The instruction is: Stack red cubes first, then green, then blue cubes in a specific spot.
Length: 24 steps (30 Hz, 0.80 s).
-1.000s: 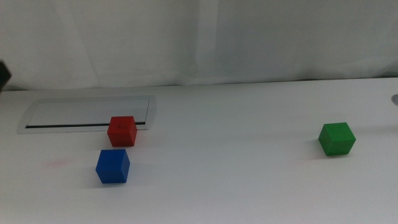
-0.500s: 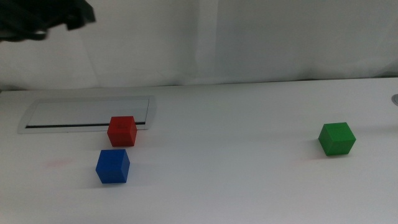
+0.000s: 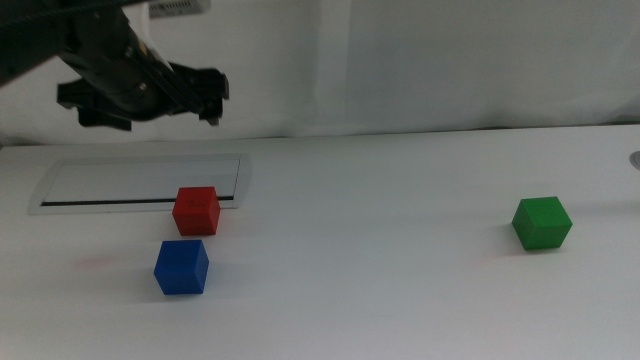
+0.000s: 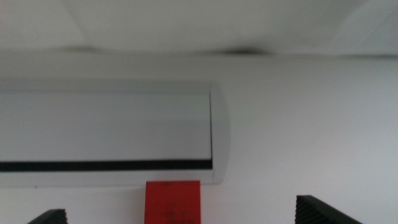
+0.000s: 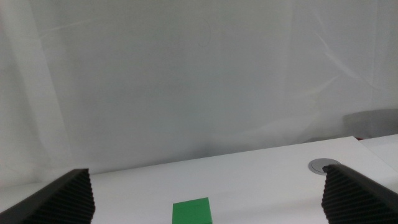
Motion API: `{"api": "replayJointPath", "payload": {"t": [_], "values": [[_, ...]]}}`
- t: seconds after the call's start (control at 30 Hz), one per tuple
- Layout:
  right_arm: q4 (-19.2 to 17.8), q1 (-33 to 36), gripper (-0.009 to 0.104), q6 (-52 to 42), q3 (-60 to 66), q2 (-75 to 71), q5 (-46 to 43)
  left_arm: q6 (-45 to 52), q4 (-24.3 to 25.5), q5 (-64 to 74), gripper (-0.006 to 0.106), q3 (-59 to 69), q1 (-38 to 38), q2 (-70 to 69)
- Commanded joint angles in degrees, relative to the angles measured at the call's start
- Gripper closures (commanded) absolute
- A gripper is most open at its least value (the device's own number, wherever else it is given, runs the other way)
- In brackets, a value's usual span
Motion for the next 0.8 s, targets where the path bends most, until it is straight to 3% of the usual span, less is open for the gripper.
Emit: {"api": "replayJointPath", "payload": {"t": [0.0,0.57,0.77], "values": [[-0.35,-0.21,-0.008,-0.37,0.3,-0.11,-0.47,-0.97,0.35,0.23,0.01,-0.42,-0.11,2.27],[-0.35,-0.21,-0.008,-0.37,0.3,-0.11,-0.47,-0.97,-0.38,-0.73,0.01,-0.42,-0.02,14.4],[-0.35,-0.21,-0.008,-0.37,0.3,-0.11,-0.47,1.05,-4.63,0.97,0.013,-0.42,0.72,17.48]]}}
